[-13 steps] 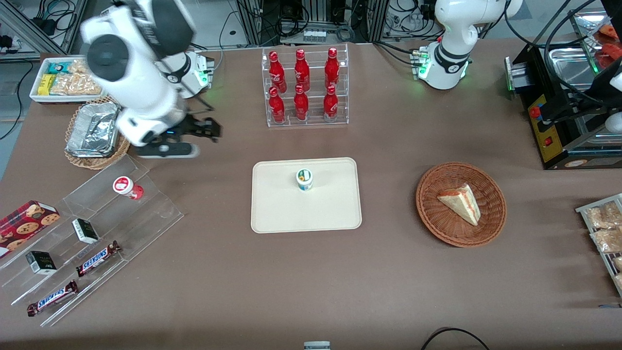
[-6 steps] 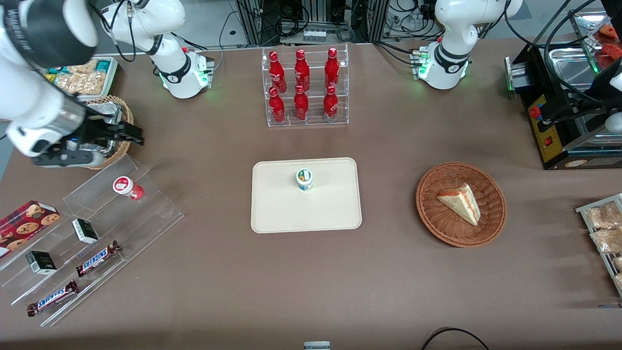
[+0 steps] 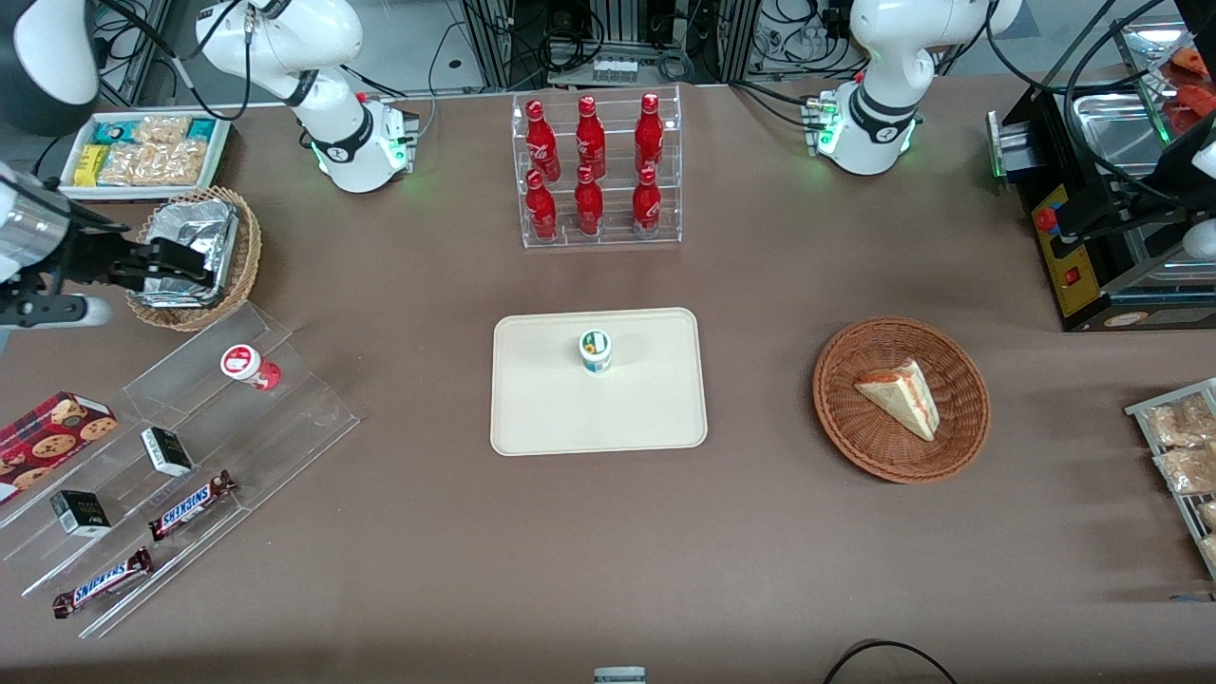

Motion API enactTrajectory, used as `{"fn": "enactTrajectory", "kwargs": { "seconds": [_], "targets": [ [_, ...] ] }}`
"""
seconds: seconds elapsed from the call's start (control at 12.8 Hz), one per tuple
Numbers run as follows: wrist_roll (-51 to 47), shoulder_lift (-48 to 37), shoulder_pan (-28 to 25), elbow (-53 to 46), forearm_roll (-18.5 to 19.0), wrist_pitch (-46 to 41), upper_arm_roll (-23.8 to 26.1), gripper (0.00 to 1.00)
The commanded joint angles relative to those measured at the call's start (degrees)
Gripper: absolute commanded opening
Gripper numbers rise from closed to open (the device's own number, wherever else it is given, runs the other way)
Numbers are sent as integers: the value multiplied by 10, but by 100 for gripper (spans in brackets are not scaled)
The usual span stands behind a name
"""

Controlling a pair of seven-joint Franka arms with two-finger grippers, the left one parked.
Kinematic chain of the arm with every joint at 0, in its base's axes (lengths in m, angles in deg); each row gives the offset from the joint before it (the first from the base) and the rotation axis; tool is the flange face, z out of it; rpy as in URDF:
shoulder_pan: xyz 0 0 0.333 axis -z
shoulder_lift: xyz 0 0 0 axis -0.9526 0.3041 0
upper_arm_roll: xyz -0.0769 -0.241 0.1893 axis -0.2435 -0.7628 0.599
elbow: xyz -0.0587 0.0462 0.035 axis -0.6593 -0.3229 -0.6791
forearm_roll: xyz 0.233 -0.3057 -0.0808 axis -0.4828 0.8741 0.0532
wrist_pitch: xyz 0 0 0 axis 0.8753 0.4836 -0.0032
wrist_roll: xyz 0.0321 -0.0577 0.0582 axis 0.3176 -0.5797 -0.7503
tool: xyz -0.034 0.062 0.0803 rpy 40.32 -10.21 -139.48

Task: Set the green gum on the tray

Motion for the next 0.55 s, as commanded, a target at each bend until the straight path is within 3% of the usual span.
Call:
{"fn": "enactTrajectory", "kwargs": {
  "seconds": [0.0, 0.47],
  "targets": [
    [16, 27, 19, -45, 3, -20, 6, 100],
    [38, 53, 38, -77, 3, -21, 7, 100]
  ]
}}
